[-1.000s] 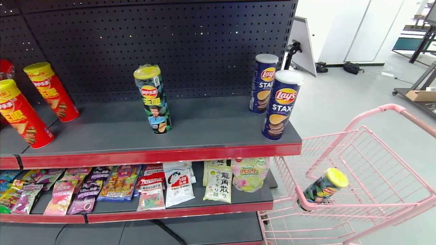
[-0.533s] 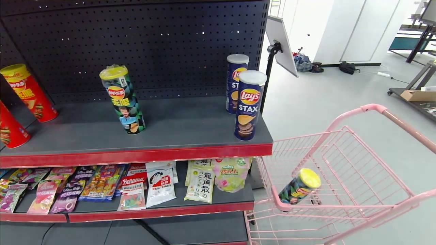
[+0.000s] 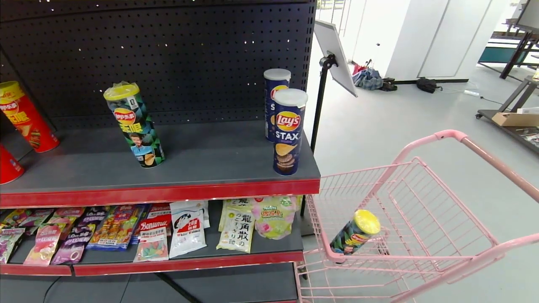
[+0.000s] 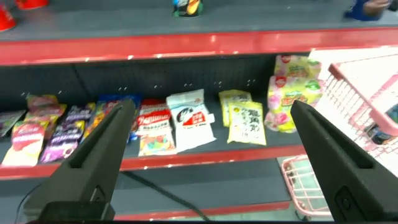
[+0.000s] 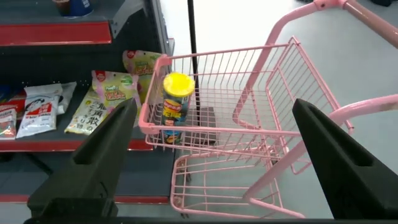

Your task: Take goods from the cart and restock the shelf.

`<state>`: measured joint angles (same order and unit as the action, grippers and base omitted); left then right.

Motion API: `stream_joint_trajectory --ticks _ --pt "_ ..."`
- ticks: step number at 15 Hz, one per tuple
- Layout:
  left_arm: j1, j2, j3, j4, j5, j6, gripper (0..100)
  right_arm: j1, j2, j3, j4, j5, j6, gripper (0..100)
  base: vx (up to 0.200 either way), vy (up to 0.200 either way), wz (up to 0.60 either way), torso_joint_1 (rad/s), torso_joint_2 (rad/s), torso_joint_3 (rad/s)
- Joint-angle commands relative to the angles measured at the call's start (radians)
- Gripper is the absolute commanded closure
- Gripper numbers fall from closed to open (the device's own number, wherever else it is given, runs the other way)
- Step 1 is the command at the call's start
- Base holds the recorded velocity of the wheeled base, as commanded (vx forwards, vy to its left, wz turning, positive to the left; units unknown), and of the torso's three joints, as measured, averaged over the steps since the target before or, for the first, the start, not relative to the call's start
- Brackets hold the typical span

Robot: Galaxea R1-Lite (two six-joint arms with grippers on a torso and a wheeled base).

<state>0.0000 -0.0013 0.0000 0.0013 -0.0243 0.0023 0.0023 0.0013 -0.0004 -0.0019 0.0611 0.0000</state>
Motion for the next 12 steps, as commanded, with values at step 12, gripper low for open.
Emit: stream_joint_trajectory --ticks 12 --pt "0.000 0.001 0.000 0.000 0.000 -0.004 0 0.001 0.000 0.000 0.000 -0.003 0.000 0 0.033 0.000 -0.20 -0.002 0.00 0.002"
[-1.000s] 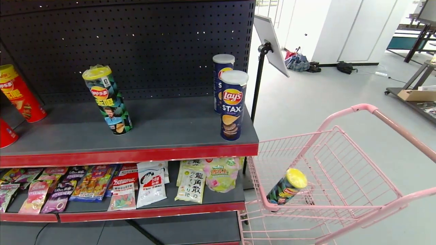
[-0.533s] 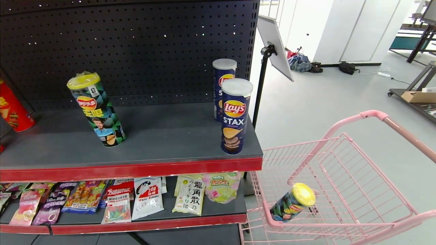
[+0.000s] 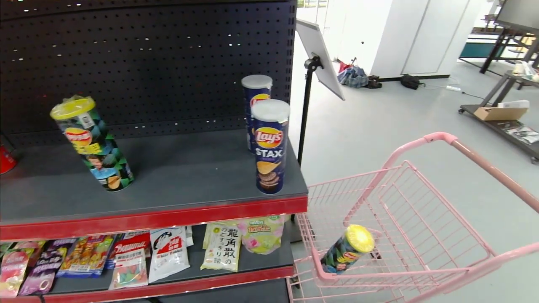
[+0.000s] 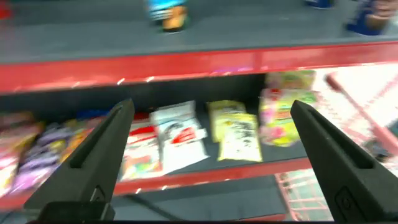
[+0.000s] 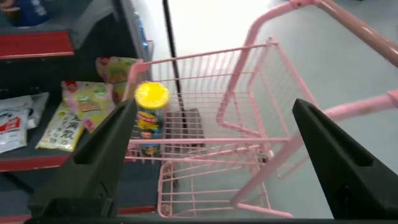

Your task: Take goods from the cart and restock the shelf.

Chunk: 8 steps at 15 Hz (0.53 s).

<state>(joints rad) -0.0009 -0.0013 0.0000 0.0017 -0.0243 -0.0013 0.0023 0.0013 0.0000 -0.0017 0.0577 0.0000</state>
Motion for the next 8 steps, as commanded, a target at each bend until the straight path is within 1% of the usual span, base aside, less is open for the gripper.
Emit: stream_joint_trajectory --ticks 1,3,8 --pt "0.001 0.001 0.000 0.000 0.000 0.000 0 0.001 0.000 0.000 0.000 0.001 0.000 0 0.000 0.000 -0.60 0.017 0.00 0.002" --pt "0.001 0.001 0.000 0.000 0.000 0.000 0 0.001 0.000 0.000 0.000 0.001 0.000 0 0.000 0.000 -0.60 0.010 0.00 0.002" --pt "0.001 0.001 0.000 0.000 0.000 0.000 0 0.001 0.000 0.000 0.000 -0.004 0.002 0 0.000 0.000 0.00 0.000 0.00 0.000"
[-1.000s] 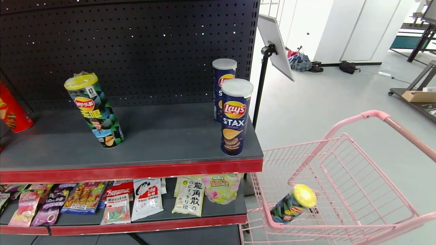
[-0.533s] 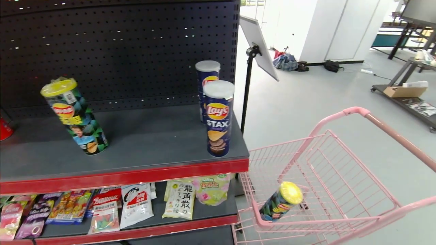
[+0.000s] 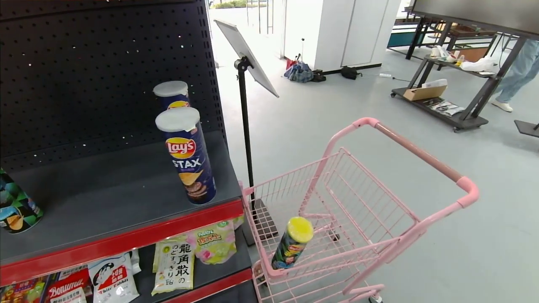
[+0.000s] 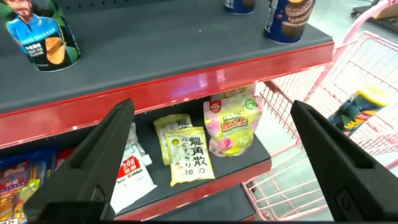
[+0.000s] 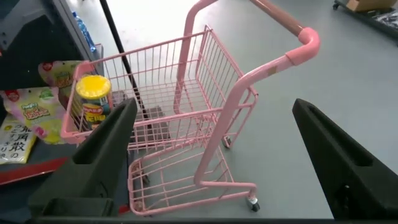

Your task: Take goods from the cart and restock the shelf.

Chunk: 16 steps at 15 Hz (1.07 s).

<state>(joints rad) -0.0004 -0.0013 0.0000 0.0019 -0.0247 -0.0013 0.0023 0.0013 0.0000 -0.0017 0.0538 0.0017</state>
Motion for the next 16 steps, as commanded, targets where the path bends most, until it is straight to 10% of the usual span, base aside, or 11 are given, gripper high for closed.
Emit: stream_joint_trajectory --ticks 1,16 --pt "0.000 0.001 0.000 0.000 0.000 0.000 0 0.001 0.000 0.000 0.000 0.001 0.000 0 0.000 0.000 0.00 0.000 0.00 0.000" --pt "0.000 0.001 0.000 0.000 0.000 -0.002 0 0.001 0.000 0.000 0.000 0.000 -0.002 0 0.000 0.000 0.00 -0.139 0.36 0.218"
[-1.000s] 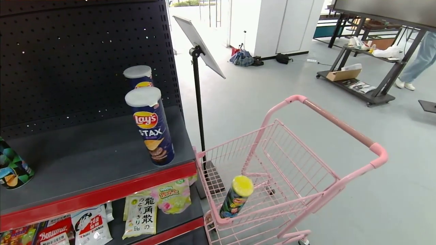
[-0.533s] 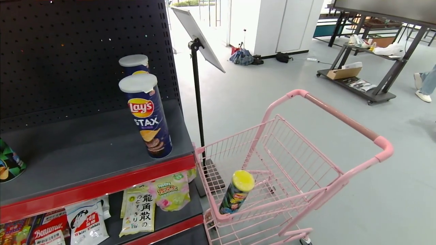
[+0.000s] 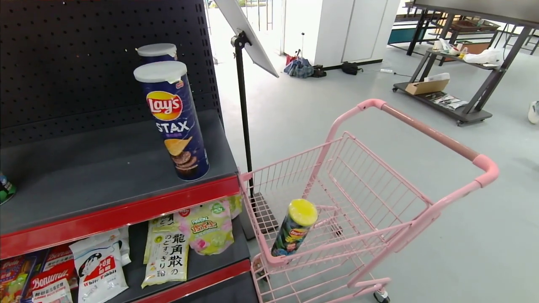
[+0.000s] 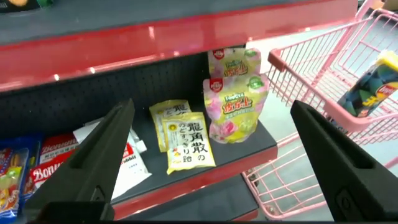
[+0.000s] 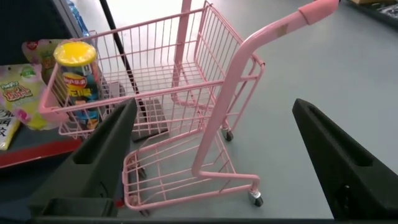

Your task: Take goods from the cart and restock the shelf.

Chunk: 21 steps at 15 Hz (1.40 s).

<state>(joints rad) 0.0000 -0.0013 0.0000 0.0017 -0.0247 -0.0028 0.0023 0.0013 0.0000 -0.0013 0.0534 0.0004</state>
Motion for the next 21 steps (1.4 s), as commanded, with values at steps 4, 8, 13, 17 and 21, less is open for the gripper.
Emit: stream_joint_trajectory --ticks 4,8,13,17,21 --pt "0.000 0.001 0.000 0.000 0.000 0.000 0 0.001 0.000 0.000 0.000 0.002 0.000 0 0.000 0.000 0.00 -0.183 0.53 0.355" --pt "0.000 0.001 0.000 0.000 0.000 0.000 0 0.010 0.031 -0.002 0.001 0.009 -0.002 0 0.000 0.000 0.00 -0.074 0.26 0.179" --pt "0.000 0.001 0.000 0.000 0.000 0.001 0 0.117 0.772 -0.653 -0.019 0.169 0.213 0 0.000 0.000 0.00 -0.003 0.01 0.009" --pt "0.000 0.001 0.000 0.000 0.000 0.003 0 0.297 1.079 -0.331 -0.465 0.195 0.147 0 0.000 0.000 0.00 0.000 0.00 0.000" --pt "0.000 0.001 0.000 0.000 0.000 0.004 0 0.392 1.428 -0.232 -0.799 0.207 0.147 0 0.000 0.000 0.00 0.000 0.00 0.000"
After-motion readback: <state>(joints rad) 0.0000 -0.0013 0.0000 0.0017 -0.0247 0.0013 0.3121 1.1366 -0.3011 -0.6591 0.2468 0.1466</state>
